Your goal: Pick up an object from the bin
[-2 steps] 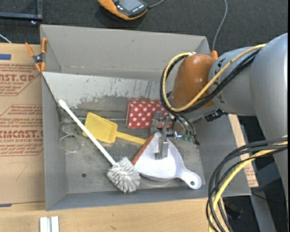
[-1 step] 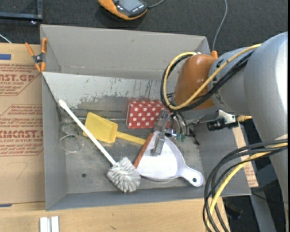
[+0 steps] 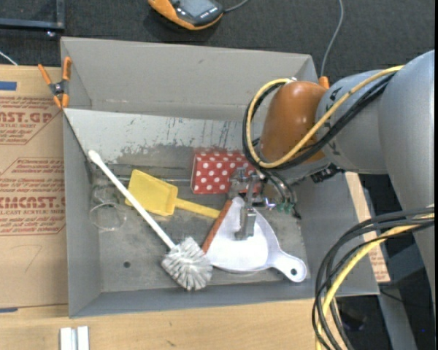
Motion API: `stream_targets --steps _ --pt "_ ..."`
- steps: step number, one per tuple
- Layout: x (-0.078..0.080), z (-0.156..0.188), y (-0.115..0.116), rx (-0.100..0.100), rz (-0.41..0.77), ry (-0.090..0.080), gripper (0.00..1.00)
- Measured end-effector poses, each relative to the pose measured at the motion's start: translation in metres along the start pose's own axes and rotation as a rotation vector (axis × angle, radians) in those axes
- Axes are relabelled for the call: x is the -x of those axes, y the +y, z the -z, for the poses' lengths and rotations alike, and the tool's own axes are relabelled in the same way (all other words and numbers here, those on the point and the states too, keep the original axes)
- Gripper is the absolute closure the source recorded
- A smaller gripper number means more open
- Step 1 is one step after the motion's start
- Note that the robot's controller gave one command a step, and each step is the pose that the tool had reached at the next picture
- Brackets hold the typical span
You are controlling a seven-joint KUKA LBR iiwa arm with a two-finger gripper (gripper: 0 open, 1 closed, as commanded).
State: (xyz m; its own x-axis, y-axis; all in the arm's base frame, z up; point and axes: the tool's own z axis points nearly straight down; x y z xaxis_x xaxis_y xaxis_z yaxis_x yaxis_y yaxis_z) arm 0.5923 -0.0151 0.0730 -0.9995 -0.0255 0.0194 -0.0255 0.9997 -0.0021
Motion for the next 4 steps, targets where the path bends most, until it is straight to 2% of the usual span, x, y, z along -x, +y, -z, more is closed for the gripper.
stream_targets --steps 1,2,4 --pt "-0.001 -0.001 0.036 0.004 0.12 -0.006 0.0" --pt "0.001 0.001 0.001 0.0 0.0 -0.005 1.0" --pt "0.001 0.002 0.001 0.0 0.0 -0.005 1.0"
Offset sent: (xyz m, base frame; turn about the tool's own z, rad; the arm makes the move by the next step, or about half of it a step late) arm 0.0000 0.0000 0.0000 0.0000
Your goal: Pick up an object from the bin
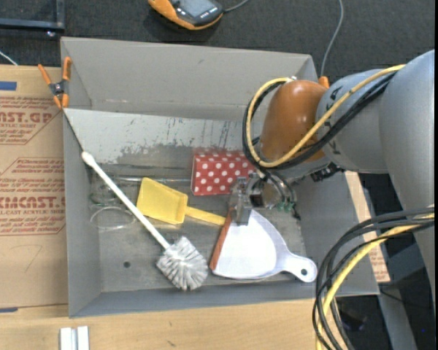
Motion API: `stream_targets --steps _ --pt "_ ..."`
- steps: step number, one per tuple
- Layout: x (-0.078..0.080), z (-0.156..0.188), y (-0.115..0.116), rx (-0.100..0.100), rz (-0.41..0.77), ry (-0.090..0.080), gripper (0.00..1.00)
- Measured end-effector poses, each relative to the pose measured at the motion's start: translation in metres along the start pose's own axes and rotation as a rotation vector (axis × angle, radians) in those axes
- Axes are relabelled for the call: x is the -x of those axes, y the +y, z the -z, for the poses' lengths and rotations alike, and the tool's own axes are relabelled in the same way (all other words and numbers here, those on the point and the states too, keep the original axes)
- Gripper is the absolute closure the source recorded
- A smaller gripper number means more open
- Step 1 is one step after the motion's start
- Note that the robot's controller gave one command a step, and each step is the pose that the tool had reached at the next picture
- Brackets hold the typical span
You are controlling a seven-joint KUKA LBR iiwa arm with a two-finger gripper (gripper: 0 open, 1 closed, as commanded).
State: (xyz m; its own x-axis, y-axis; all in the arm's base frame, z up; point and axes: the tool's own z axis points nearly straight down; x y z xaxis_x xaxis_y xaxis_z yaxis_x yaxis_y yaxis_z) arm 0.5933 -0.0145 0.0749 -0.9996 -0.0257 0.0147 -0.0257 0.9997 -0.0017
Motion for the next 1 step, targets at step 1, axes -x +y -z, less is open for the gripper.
stream_targets --steps 1 --pt "-0.0016 0.0094 0.0003 0.001 0.0 0.005 1.0"
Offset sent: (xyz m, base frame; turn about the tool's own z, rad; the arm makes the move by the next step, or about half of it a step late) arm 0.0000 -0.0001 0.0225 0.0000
